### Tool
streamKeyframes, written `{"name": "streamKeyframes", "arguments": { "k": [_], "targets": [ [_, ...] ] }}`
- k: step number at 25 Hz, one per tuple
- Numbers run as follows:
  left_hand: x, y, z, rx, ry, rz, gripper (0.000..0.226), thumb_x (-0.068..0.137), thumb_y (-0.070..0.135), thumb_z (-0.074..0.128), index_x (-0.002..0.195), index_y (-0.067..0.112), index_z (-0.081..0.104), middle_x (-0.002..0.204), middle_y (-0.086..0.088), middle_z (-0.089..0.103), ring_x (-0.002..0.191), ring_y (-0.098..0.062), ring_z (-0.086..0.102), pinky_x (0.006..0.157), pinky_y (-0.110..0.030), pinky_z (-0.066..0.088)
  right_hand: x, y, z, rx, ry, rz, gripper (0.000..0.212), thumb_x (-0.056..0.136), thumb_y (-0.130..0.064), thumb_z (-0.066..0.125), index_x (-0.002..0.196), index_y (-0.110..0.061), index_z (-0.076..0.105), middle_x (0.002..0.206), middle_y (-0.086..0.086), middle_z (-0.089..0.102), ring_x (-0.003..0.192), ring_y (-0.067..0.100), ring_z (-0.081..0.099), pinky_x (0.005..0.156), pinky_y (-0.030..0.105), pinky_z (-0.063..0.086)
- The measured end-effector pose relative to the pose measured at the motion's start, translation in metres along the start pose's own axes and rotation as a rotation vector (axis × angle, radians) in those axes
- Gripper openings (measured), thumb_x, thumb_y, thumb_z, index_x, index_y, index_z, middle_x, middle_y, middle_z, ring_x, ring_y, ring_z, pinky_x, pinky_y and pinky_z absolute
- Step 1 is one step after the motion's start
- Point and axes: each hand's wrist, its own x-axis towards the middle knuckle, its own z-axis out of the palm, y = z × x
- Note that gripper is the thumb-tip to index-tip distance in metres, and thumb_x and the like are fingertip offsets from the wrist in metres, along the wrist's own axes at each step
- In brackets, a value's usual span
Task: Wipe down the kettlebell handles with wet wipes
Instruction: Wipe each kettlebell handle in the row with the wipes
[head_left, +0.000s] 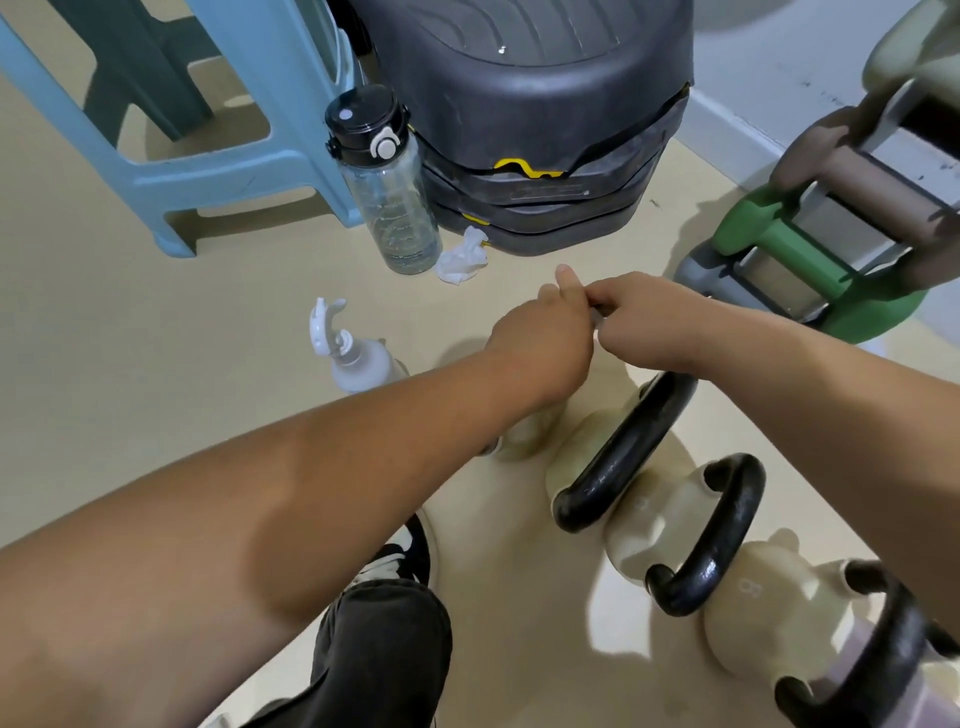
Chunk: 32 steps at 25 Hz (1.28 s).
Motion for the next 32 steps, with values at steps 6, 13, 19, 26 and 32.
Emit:
{"name": "streamKeyframes", "arguments": {
  "k": [6,13,19,26,32],
  "targets": [
    [-0.055,-0.022,0.030,0.198,0.167,0.178,0.070,0.095,0.017,0.025,0.159,-0.004,0.005,0.154,-0.026,0.031,0.106,-0.038,0.053,0.071,-0.045,0.046,-0.003,-0.005,-0.006,-0.007,-0.049,0.008,0.044,0.086,-0.007,0.040,0.122,-0.011,0.065,0.121,0.011,0.068,0.113,0.031,0.059,0.098,0.043,0.050],
    [-0.090,-0.041,0.010,-0.027,0.270,0.197,0.071,0.103,0.040,0.039,0.161,0.008,0.015,0.168,-0.022,0.008,0.152,-0.040,0.018,0.122,-0.051,0.021,0.000,-0.007,-0.004,-0.014,-0.045,0.021,0.048,0.086,-0.006,0.044,0.132,-0.005,0.058,0.134,0.014,0.061,0.125,0.033,0.054,0.106,0.048,0.045],
    [-0.071,-0.017,0.020,-0.078,0.114,-0.027,0.066,0.104,0.023,0.043,0.159,0.009,0.010,0.134,-0.013,0.043,0.103,-0.033,0.056,0.068,-0.039,0.043,0.004,0.001,-0.003,0.097,-0.017,0.040,0.048,0.086,0.000,0.040,0.129,-0.004,0.061,0.136,0.013,0.061,0.129,0.032,0.052,0.109,0.044,0.043],
    [0.023,0.014,-0.023,0.032,-0.161,-0.075,0.015,0.099,0.016,0.049,0.113,0.015,0.055,0.087,-0.002,0.049,0.082,-0.026,0.052,0.060,-0.034,0.037,0.018,0.015,-0.006,0.358,-0.060,0.173,0.039,0.101,-0.003,0.042,0.138,0.010,0.049,0.145,0.028,0.048,0.136,0.043,0.045,0.110,0.052,0.041],
    [0.004,0.011,-0.001,0.145,0.001,-0.004,0.060,0.103,0.018,0.047,0.155,0.007,0.020,0.128,-0.017,0.050,0.093,-0.035,0.057,0.065,-0.039,0.035,0.019,0.027,0.000,0.374,0.127,0.241,0.041,0.094,0.000,0.042,0.133,0.010,0.052,0.140,0.028,0.053,0.130,0.043,0.049,0.108,0.053,0.043]
  ]
}}
